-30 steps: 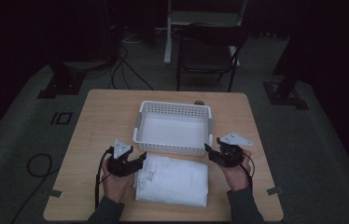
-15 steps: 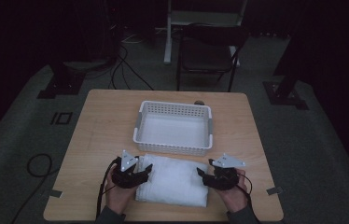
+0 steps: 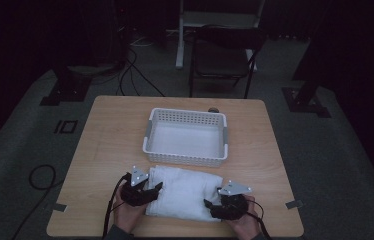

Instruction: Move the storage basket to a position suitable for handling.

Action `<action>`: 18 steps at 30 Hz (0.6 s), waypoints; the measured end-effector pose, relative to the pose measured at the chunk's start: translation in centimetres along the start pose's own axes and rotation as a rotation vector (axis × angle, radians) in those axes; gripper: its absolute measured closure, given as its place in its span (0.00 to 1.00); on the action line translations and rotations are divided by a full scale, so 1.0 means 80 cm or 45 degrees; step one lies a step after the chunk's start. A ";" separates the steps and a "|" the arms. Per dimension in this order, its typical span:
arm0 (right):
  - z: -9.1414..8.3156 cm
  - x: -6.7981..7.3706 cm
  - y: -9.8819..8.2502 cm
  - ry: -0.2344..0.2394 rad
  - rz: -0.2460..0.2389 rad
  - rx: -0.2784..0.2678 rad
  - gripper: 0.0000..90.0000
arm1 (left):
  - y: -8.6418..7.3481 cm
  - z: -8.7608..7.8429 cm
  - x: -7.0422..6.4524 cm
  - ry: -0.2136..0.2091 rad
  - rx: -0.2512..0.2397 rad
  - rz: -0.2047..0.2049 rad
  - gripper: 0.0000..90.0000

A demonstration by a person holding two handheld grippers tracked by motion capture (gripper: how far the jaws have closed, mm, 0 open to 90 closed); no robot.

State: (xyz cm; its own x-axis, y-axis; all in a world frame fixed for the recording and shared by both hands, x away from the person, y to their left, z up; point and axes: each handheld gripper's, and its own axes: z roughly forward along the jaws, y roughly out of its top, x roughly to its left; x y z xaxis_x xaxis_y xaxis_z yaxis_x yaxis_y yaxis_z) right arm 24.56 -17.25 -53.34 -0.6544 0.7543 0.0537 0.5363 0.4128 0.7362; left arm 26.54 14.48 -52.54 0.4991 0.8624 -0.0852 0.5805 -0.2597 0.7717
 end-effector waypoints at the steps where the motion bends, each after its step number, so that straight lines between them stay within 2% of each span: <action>1: 0.003 -0.003 0.001 -0.002 0.003 -0.003 0.36 | 0.000 0.001 0.000 0.001 0.000 -0.005 0.43; 5: 0.008 -0.009 0.005 -0.037 -0.003 -0.015 0.36 | 0.004 0.007 0.004 0.005 -0.004 -0.027 0.43; 6: 0.013 -0.015 0.011 -0.075 -0.010 -0.024 0.36 | 0.005 0.009 0.004 0.011 -0.003 -0.030 0.42; 10: 0.021 -0.022 0.022 -0.130 -0.030 -0.027 0.37 | 0.011 0.015 0.007 0.027 -0.004 -0.044 0.42; 18: 0.028 -0.032 0.032 -0.178 -0.033 -0.031 0.37 | 0.016 0.021 0.011 0.010 -0.011 -0.073 0.42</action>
State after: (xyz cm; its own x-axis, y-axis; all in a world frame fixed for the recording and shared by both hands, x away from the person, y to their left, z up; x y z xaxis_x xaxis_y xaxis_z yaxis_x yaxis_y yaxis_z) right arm 28.80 -16.98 -53.08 -0.5862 0.8081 -0.0589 0.5060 0.4219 0.7523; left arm 28.85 14.18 -52.69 0.4599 0.8792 -0.1246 0.6027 -0.2060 0.7709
